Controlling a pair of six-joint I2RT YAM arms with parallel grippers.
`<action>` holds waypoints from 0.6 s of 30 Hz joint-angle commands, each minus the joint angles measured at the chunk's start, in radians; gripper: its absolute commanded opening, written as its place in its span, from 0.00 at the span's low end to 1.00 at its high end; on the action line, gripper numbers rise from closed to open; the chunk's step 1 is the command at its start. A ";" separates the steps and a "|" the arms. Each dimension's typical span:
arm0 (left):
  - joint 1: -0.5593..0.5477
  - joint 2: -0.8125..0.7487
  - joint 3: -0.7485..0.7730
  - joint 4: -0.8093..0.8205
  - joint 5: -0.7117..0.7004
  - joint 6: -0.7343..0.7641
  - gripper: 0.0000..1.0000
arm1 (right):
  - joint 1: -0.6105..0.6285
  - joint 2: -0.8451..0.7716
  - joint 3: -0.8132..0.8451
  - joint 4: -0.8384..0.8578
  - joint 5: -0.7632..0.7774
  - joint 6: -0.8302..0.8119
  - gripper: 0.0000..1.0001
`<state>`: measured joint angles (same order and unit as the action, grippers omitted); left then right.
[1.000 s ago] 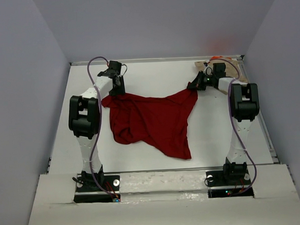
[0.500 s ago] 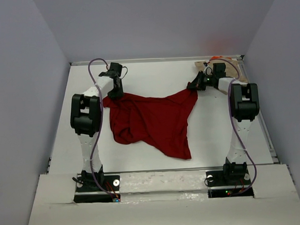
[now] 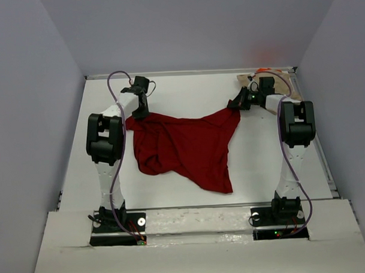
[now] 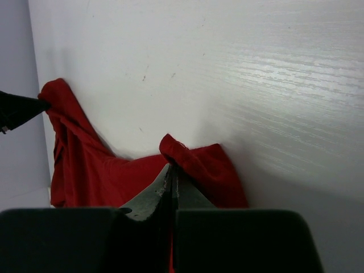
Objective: Fold and stack the t-shirts
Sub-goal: Flatten the tshirt out
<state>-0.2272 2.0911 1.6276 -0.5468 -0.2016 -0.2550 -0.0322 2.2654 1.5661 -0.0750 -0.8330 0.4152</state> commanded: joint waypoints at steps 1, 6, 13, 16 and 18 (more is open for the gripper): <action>0.003 -0.152 0.002 0.068 -0.056 -0.020 0.00 | -0.003 -0.055 -0.014 0.032 0.052 -0.019 0.00; 0.003 -0.224 0.052 0.093 -0.101 -0.032 0.00 | 0.029 -0.098 -0.006 -0.019 0.166 -0.082 0.00; -0.014 -0.252 0.205 0.024 -0.099 -0.026 0.00 | 0.048 -0.222 0.026 -0.086 0.274 -0.124 0.00; -0.024 -0.281 0.218 0.008 -0.116 -0.010 0.00 | 0.058 -0.286 0.026 -0.100 0.293 -0.122 0.00; -0.031 -0.298 0.221 -0.013 -0.117 -0.004 0.00 | 0.068 -0.339 0.034 -0.114 0.311 -0.127 0.00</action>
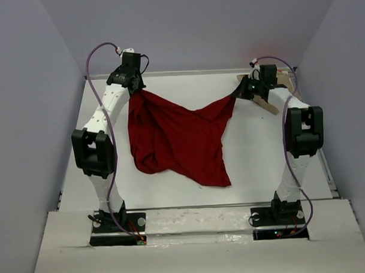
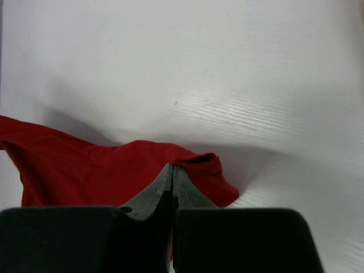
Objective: Fold and stack the t-shirts
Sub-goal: Flatten the tshirt out
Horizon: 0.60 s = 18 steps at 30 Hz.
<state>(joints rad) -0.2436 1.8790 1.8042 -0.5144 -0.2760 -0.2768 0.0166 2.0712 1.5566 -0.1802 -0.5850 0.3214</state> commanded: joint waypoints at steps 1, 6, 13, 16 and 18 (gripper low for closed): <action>-0.016 -0.090 0.043 -0.050 -0.035 0.021 0.00 | 0.019 -0.160 0.048 -0.010 0.068 -0.035 0.00; -0.026 -0.087 0.060 -0.098 -0.023 0.033 0.00 | 0.037 -0.207 0.062 -0.056 0.106 -0.044 0.00; -0.149 -0.178 0.089 -0.127 -0.163 0.041 0.00 | 0.080 -0.396 0.043 -0.110 0.226 -0.070 0.00; -0.193 -0.231 0.112 -0.176 -0.225 0.031 0.00 | 0.104 -0.463 0.034 -0.153 0.280 -0.085 0.00; -0.227 -0.298 0.121 -0.203 -0.241 0.022 0.00 | 0.115 -0.545 0.023 -0.174 0.335 -0.090 0.00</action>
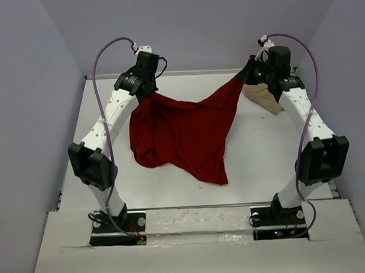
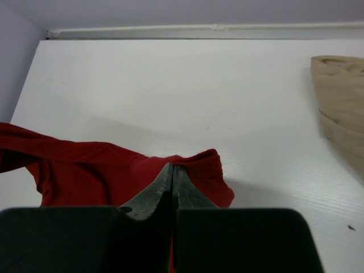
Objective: Fold and stack the t-shirts
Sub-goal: Flatten the tshirt out
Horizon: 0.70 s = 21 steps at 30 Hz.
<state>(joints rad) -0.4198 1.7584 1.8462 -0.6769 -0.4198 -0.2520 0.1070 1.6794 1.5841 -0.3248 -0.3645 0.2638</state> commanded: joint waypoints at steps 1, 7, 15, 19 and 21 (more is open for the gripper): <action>-0.063 -0.206 0.084 -0.041 -0.106 -0.003 0.00 | 0.042 -0.182 -0.012 -0.039 0.131 -0.035 0.00; -0.171 -0.376 0.180 -0.127 -0.146 -0.006 0.00 | 0.152 -0.421 -0.012 -0.134 0.311 -0.064 0.00; -0.246 -0.661 0.108 -0.168 -0.146 -0.032 0.00 | 0.177 -0.661 0.000 -0.289 0.427 -0.074 0.00; -0.244 -0.735 0.088 -0.165 -0.068 -0.029 0.00 | 0.177 -0.724 0.022 -0.321 0.420 -0.083 0.00; -0.244 -0.774 0.087 -0.168 -0.053 -0.033 0.00 | 0.177 -0.757 0.027 -0.319 0.415 -0.089 0.00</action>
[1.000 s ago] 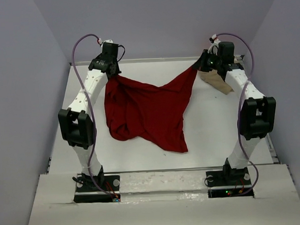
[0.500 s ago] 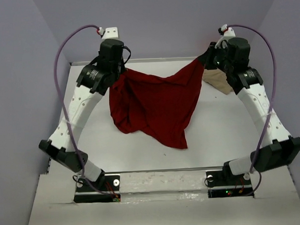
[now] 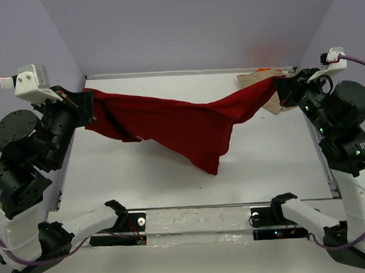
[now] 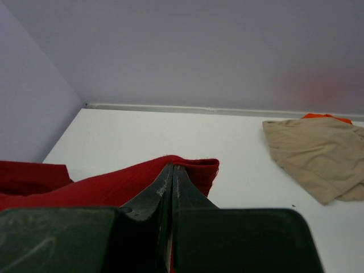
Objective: Fold and stack the t-shirts
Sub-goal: Flatten the tshirt out
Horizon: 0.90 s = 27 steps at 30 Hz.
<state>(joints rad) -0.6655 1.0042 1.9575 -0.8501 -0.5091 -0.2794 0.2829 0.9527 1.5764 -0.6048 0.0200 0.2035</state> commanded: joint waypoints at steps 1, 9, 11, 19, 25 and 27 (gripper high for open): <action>0.001 -0.025 -0.016 -0.004 0.037 -0.007 0.00 | 0.001 -0.034 0.068 -0.047 0.018 -0.029 0.00; 0.001 -0.067 -0.026 -0.065 0.193 -0.012 0.00 | 0.001 -0.026 0.201 -0.139 -0.141 0.002 0.00; 0.001 -0.067 -0.040 -0.087 0.201 -0.015 0.00 | 0.001 -0.028 0.192 -0.141 -0.172 0.010 0.00; 0.001 -0.073 -0.083 -0.076 0.178 -0.038 0.00 | 0.001 0.030 0.192 -0.139 -0.201 -0.018 0.00; 0.001 -0.001 -0.098 -0.035 0.072 -0.001 0.00 | 0.012 0.188 0.191 -0.093 -0.276 -0.049 0.00; 0.001 0.080 -0.089 -0.032 0.032 0.019 0.00 | 0.012 0.263 0.185 -0.063 -0.269 -0.055 0.00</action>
<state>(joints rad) -0.6659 0.9649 1.8721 -0.9623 -0.3855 -0.3107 0.2840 1.1084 1.7527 -0.7418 -0.2108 0.1802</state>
